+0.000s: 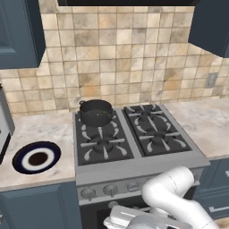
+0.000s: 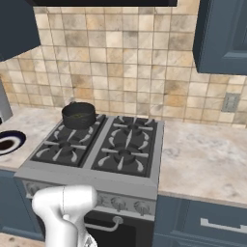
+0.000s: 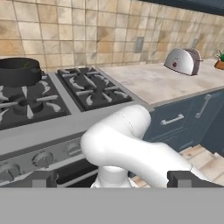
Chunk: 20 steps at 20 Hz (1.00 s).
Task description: Retrieve the frozen meat and place it in the pot on a burner. Then turn the burner on.
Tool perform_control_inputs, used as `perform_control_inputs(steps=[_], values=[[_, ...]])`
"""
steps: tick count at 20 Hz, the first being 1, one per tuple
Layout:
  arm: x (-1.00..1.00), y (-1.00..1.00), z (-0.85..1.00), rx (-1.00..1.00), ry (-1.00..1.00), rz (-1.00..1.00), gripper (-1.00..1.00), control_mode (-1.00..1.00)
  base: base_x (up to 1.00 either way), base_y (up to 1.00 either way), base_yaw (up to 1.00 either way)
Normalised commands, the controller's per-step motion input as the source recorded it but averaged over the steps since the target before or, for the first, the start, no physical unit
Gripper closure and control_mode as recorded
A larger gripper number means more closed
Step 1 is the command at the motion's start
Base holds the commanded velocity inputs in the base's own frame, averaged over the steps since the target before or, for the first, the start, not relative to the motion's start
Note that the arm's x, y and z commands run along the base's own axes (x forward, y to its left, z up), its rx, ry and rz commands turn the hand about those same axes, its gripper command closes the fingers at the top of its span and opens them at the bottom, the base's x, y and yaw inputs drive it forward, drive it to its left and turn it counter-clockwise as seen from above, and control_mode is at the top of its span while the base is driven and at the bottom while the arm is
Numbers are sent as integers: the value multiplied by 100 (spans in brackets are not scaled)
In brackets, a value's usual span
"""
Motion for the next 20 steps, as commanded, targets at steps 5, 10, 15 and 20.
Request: perform_control_inputs(steps=[5, 10, 15, 20], values=[[0, 0, 0, 0, 0, 0, -100, 100, 0, -41, 12], [0, 0, 0, 0, 0, 0, -100, 100, -27, -41, 4], [0, 0, 0, 0, 0, 0, -100, 100, -61, -1, 0], [0, 0, 0, 0, 0, 0, -100, 100, -68, -12, 0]])
